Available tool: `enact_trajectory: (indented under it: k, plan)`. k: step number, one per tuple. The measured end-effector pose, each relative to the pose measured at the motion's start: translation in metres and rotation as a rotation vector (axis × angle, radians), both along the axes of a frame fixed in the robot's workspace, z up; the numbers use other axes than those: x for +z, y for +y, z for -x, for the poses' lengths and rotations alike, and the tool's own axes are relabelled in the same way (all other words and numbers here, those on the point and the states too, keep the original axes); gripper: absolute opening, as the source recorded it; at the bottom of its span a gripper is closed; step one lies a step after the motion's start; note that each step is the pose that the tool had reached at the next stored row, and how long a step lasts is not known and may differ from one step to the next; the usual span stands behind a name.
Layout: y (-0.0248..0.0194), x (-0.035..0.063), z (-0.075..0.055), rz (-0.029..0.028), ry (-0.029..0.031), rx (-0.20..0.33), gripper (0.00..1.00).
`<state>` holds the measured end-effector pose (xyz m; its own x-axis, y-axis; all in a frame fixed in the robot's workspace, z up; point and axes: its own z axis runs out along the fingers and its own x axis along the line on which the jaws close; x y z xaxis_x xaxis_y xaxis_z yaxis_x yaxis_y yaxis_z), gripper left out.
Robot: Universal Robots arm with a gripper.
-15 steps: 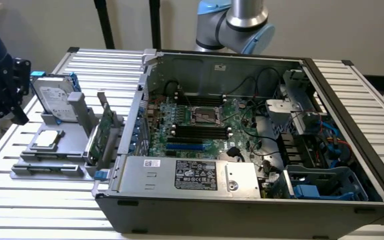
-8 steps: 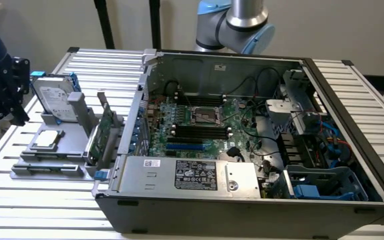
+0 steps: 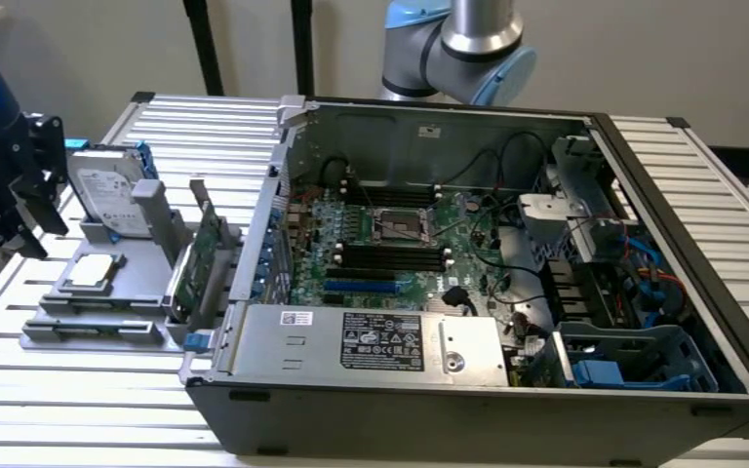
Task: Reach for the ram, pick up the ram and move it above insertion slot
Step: 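Pick up the ram and move it above insertion slot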
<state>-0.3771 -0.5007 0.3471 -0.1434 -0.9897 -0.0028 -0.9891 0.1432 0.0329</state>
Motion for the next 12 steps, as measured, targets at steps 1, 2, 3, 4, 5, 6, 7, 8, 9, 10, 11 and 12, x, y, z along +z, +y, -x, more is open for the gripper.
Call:
enact_trajectory:
  k: [1, 2, 3, 4, 5, 6, 7, 8, 9, 10, 11, 12]
  plan:
    - [0.0, -0.0018, 0.0, 0.0, 0.0, 0.0, 0.36]
    - [0.0, -0.0038, 0.0, 0.0001, 0.0, 0.0, 0.36]
    - [0.0, -0.0056, 0.0, 0.0, 0.0, 0.0, 0.36]
    - [0.0, -0.0074, 0.0, 0.0001, -0.0001, 0.0, 0.36]
    - [0.0, -0.0092, 0.0, 0.0001, -0.0001, 0.0, 0.36]
    - [0.0, -0.0109, 0.0, 0.0001, 0.0001, 0.0, 0.36]
    - [0.0, -0.0128, 0.0, 0.0001, 0.0, 0.0, 0.36]
    - [0.0, -0.0146, 0.0, 0.0001, 0.0, 0.0, 0.36]
    - [0.0, -0.0164, 0.0, 0.0001, 0.0, 0.0, 0.36]
    - [0.0, -0.0182, 0.0, 0.0001, 0.0, 0.0, 0.36]
    - [0.0, -0.02, 0.0, 0.0, 0.0, 0.0, 0.36]
    - [0.0, -0.022, 0.001, 0.0, 0.0, 0.001, 0.36]
